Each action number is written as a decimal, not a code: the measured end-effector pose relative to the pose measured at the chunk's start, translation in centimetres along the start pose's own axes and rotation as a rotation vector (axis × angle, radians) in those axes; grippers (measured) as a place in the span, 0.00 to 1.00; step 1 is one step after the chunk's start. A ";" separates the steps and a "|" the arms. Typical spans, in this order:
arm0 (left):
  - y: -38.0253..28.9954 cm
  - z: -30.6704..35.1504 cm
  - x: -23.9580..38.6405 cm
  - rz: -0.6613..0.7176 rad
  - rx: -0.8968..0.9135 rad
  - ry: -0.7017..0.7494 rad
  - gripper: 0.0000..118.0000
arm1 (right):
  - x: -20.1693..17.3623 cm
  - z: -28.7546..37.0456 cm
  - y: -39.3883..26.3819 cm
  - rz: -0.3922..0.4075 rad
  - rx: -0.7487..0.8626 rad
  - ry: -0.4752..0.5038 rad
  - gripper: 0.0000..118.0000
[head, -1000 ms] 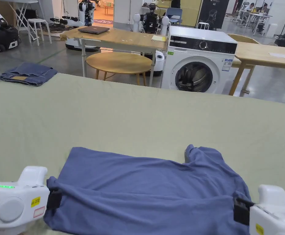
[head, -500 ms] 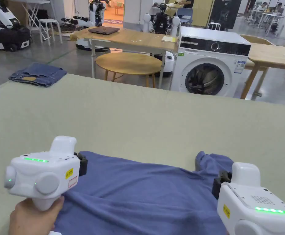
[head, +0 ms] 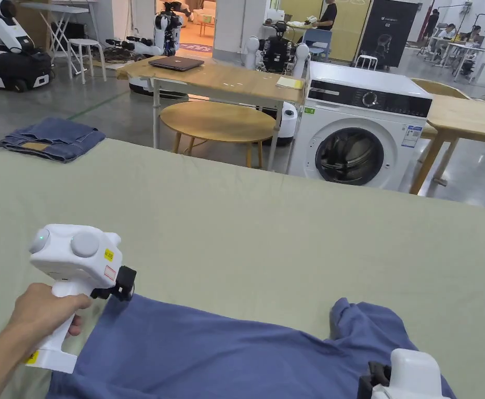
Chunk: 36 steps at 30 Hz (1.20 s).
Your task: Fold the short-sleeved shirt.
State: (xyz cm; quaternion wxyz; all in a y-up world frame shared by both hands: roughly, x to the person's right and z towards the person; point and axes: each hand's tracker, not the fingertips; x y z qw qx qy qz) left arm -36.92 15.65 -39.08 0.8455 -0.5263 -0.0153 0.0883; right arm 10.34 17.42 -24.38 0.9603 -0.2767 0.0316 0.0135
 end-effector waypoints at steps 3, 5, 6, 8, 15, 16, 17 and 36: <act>0.1 -2.2 -0.3 -0.009 -0.064 0.039 0.40 | 0.9 -0.6 -0.5 0.000 -0.026 -0.023 0.00; 0.6 -3.2 -0.2 -0.017 -0.067 0.040 0.41 | 1.4 -1.0 -0.8 -0.001 -0.044 -0.032 0.00; 0.7 -3.0 0.1 -0.037 -0.074 0.053 0.41 | 1.6 -1.1 -1.0 0.001 -0.051 -0.038 0.00; 0.8 -2.7 0.8 -0.085 -0.079 0.080 0.41 | 2.0 -1.4 -1.3 0.000 -0.063 -0.046 0.00; -0.8 -1.6 2.9 -0.184 -0.018 0.109 0.00 | 2.7 -1.7 -1.6 -0.013 -0.101 -0.053 0.00; -0.8 -1.3 3.0 -0.193 -0.021 0.103 0.00 | 3.0 -1.7 -1.4 -0.014 -0.104 -0.054 0.00; -1.2 -0.8 3.1 -0.196 -0.010 0.096 0.00 | 3.3 -1.8 -1.1 -0.016 -0.106 -0.059 0.00; -6.8 6.9 2.9 -0.166 0.244 0.036 0.00 | 11.6 -20.8 9.4 0.024 -0.472 -0.028 0.46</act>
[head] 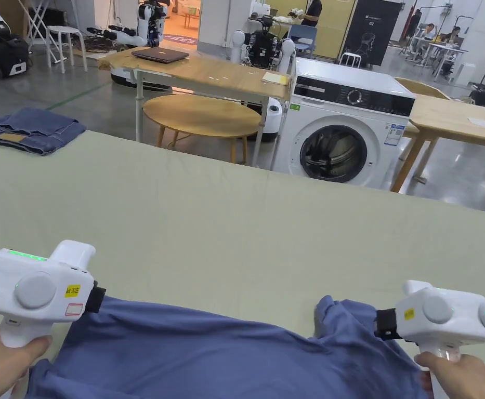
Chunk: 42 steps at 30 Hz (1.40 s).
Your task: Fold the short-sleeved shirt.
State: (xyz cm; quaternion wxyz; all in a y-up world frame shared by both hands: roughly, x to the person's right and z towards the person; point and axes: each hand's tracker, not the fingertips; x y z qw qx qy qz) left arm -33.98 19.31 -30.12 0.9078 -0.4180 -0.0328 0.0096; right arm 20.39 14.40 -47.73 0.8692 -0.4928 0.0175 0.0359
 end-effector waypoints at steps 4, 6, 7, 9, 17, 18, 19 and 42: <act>-0.4 -0.1 -0.1 0.016 0.001 0.001 0.00 | 0.2 -3.2 0.7 0.001 -0.063 -0.002 0.46; -0.5 -0.4 -0.3 0.016 -0.003 0.000 0.00 | 0.3 -3.9 0.5 -0.030 -0.093 0.002 0.45; -0.5 -0.5 -0.4 0.018 -0.009 0.003 0.00 | 0.3 -3.8 0.4 -0.026 -0.082 0.005 0.42; -0.7 -0.6 -0.4 0.021 -0.008 0.005 0.00 | 0.0 -3.4 0.0 -0.018 -0.043 -0.008 0.16; -0.7 -0.2 -0.7 0.038 0.003 0.007 0.00 | 1.0 0.4 -1.7 -0.061 0.093 0.027 0.00; -0.6 -0.1 -0.9 0.038 0.005 0.006 0.00 | 1.3 1.9 -1.9 -0.065 0.107 0.028 0.00; -0.5 0.1 -1.0 0.039 0.008 0.006 0.00 | 1.6 3.2 -2.1 -0.076 0.132 0.022 0.00; -12.7 11.8 -1.6 0.075 0.046 -0.077 0.00 | 2.0 23.1 -23.2 -0.012 0.237 -0.040 0.00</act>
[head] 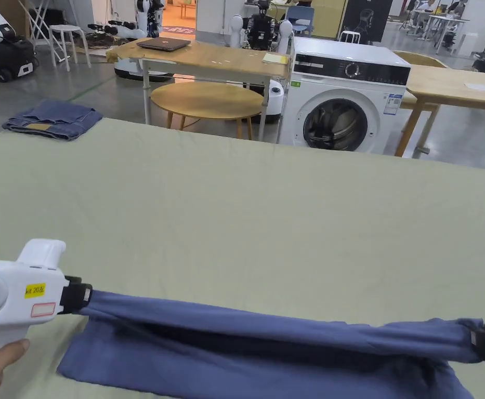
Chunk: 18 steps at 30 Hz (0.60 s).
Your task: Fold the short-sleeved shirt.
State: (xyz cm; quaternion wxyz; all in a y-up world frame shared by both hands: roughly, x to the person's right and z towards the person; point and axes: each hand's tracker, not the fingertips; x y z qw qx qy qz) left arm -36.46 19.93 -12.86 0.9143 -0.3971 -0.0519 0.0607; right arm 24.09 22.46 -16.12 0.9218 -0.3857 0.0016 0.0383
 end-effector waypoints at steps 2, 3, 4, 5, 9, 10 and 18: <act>-1.7 0.3 -0.3 0.009 -0.016 -0.013 0.00 | 0.1 0.5 -1.7 0.006 -0.024 -0.019 0.00; -2.4 0.3 -0.3 0.011 -0.034 -0.013 0.00 | 0.1 0.5 -2.5 0.011 -0.047 -0.028 0.00; -3.1 0.3 -0.3 0.014 -0.045 -0.013 0.00 | 0.5 0.0 -3.0 0.017 -0.072 -0.030 0.00; -3.8 0.0 -0.3 0.017 -0.056 -0.016 0.00 | 0.5 -0.3 -3.7 0.024 -0.087 -0.039 0.00; -5.8 -2.0 -0.3 0.018 -0.168 -0.009 0.00 | 0.2 -3.2 -6.0 0.065 -0.217 -0.055 0.00; -6.0 -2.5 -0.3 0.015 -0.198 -0.010 0.00 | 0.1 -4.0 -6.4 0.081 -0.241 -0.059 0.00; -5.4 -3.6 0.4 -0.014 -0.259 0.014 0.00 | -0.3 -7.4 -7.7 0.076 -0.304 -0.065 0.00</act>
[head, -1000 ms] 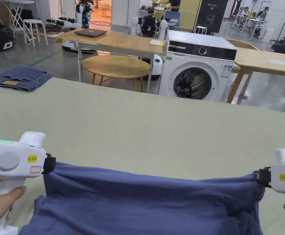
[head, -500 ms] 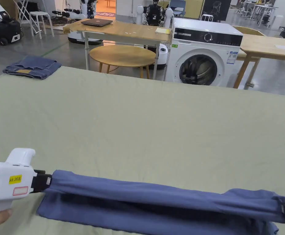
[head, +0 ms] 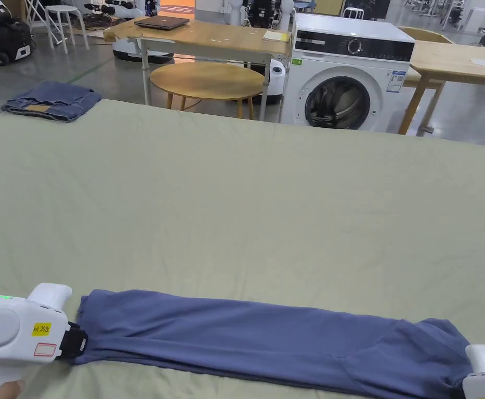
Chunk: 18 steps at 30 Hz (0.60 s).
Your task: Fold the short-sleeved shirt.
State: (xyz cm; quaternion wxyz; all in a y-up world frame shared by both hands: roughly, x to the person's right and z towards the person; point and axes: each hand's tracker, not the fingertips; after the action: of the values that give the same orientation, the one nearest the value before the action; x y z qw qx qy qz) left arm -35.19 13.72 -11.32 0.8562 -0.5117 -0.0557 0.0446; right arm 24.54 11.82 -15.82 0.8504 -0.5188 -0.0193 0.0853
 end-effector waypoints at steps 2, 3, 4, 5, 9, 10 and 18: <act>0.5 0.5 0.3 0.026 -0.004 0.009 0.05 | -0.4 0.7 0.4 0.005 0.010 -0.017 0.09; 0.7 0.9 0.5 0.040 0.024 0.014 0.14 | -0.6 1.3 0.8 0.008 0.019 -0.035 0.22; 0.9 1.5 1.1 0.044 0.048 0.024 0.20 | -0.8 1.9 1.2 0.008 0.056 -0.069 0.45; 1.4 2.0 1.7 0.040 0.082 0.042 0.22 | -1.1 2.6 1.6 -0.002 0.097 -0.099 0.55; 3.1 3.0 4.0 0.002 0.248 0.049 0.27 | -2.6 5.5 3.8 -0.073 0.259 -0.044 0.55; 3.4 3.2 4.7 -0.009 0.291 0.048 0.27 | -3.1 5.9 4.2 -0.089 0.299 -0.048 0.55; 5.3 4.2 9.5 -0.068 0.664 0.076 0.27 | -9.2 9.5 6.0 -0.198 0.772 0.048 0.40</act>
State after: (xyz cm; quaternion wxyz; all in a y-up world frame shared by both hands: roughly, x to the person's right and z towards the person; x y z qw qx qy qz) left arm -26.46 21.20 -13.52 0.9786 -0.2042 -0.0234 0.0124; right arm 13.57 21.33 -16.25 0.9872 -0.1584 -0.0158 -0.0081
